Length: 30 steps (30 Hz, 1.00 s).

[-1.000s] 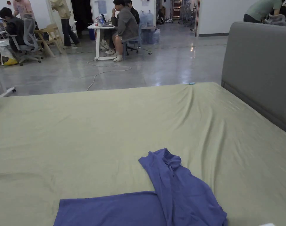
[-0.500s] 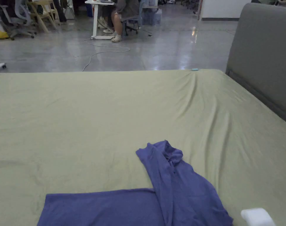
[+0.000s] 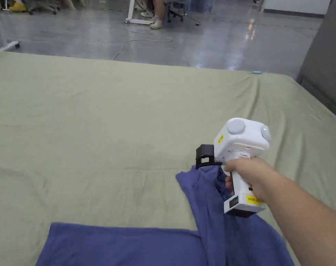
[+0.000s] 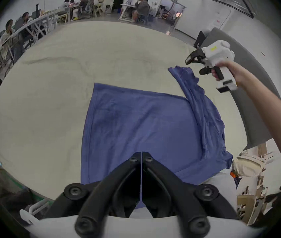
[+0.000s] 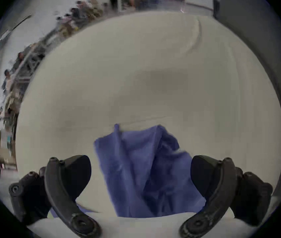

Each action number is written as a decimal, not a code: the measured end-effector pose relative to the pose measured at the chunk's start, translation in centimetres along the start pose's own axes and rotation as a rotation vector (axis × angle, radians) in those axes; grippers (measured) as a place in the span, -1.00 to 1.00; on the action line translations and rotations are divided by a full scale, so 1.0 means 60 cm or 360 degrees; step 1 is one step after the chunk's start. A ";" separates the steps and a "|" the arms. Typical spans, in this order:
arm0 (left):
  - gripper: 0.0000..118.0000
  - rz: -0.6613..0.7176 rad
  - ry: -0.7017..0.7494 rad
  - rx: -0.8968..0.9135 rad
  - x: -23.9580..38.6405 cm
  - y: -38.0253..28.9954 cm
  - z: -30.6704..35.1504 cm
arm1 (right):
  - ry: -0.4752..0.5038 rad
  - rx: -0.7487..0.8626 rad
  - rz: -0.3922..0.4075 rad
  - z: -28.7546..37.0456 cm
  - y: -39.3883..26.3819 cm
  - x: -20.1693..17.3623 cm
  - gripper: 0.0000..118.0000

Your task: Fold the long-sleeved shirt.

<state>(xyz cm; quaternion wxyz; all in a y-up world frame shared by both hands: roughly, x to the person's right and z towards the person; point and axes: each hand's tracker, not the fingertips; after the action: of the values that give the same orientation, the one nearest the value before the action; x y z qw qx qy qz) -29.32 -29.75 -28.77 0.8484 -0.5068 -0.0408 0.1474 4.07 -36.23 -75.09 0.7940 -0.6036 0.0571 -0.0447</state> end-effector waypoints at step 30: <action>-1.00 0.0119 -0.0079 0.0054 0.029 -0.043 0.041 | -0.0076 0.0112 0.0126 0.108 -0.553 0.080 -0.88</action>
<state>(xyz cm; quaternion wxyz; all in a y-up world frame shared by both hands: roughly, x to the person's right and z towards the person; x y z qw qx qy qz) -27.67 -28.32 -25.47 0.8494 -0.4898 -0.0405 0.1922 9.72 -39.58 -41.56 0.8171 -0.5733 0.0604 -0.0009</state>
